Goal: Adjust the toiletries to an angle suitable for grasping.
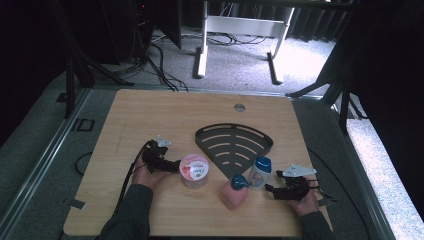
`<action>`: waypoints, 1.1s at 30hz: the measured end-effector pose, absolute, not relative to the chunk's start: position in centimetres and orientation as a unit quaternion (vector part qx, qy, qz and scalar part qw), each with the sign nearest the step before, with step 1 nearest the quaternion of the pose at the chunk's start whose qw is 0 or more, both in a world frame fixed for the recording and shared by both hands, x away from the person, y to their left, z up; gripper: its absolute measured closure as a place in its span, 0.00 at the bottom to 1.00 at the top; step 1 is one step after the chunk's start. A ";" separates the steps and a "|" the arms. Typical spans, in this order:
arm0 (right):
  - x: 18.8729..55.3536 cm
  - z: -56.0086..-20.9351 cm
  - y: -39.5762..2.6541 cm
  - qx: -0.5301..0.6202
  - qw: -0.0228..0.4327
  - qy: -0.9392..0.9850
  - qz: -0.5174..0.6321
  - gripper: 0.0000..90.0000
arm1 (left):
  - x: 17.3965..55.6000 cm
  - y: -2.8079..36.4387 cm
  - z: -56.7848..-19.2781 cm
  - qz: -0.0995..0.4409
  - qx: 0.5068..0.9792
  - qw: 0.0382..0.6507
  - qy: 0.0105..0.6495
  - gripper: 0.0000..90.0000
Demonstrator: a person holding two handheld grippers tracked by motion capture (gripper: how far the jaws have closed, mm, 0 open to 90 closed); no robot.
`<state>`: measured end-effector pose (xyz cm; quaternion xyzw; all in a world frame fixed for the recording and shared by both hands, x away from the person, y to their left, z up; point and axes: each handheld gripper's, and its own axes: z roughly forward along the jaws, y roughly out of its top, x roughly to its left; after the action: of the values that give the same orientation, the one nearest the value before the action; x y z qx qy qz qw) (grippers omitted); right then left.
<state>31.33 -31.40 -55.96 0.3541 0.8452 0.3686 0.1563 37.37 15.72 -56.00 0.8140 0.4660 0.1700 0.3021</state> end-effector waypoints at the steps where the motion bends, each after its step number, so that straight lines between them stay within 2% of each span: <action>1: 31.3 -56.0 -31.4 0.354 0.156 0.845 0.369 0.26 | 37.4 15.7 -56.0 0.170 0.814 0.302 0.466 0.02; 8: 31.4 -56.0 -31.3 0.346 0.152 0.850 0.367 0.21 | 37.4 16.0 -56.2 0.169 0.820 0.317 0.446 0.02; 12: 31.5 -56.0 -31.3 0.342 0.150 0.852 0.367 0.21 | 37.1 15.8 -56.0 0.171 0.815 0.311 0.457 0.05; 14: 31.5 -56.0 -31.3 0.342 0.149 0.852 0.367 0.21 | 36.9 15.8 -55.8 0.170 0.820 0.316 0.447 0.14; 15: 31.5 -56.0 -31.3 0.342 0.149 0.852 0.367 0.21 | 36.9 15.8 -55.8 0.170 0.820 0.316 0.447 0.22; 16: 31.5 -56.0 -31.3 0.342 0.149 0.852 0.367 0.21 | 36.8 15.8 -55.7 0.169 0.820 0.318 0.445 0.22; 19: 31.5 -56.0 -31.3 0.342 0.149 0.852 0.367 0.21 | 36.7 15.9 -55.6 0.167 0.823 0.324 0.436 0.37; 20: 31.5 -56.0 -31.3 0.342 0.149 0.852 0.367 0.21 | 36.6 15.8 -55.5 0.167 0.825 0.325 0.431 0.37; 22: 31.5 -56.0 -31.3 0.342 0.149 0.852 0.367 0.21 | 36.4 15.5 -55.3 0.165 0.826 0.326 0.429 0.53; 23: 31.5 -56.0 -31.3 0.342 0.149 0.852 0.367 0.21 | 36.4 15.5 -55.3 0.165 0.826 0.326 0.429 0.58; 24: 31.5 -56.0 -31.3 0.342 0.149 0.852 0.367 0.21 | 36.2 15.2 -55.2 0.169 0.830 0.325 0.421 0.58; 25: 31.5 -56.0 -31.3 0.342 0.149 0.852 0.367 0.21 | 36.1 15.2 -55.2 0.170 0.831 0.323 0.419 0.65; 29: 31.5 -56.0 -31.3 0.342 0.149 0.852 0.367 0.21 | 35.7 14.8 -54.8 0.195 0.834 0.302 0.420 0.74; 33: 31.5 -56.0 -31.3 0.342 0.149 0.852 0.367 0.21 | 35.0 15.0 -53.4 0.197 0.822 0.331 0.418 0.75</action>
<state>31.50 -31.27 -55.99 0.3423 0.8519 0.3673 0.1490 34.95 15.00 -53.43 0.8224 0.4184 0.1973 0.3313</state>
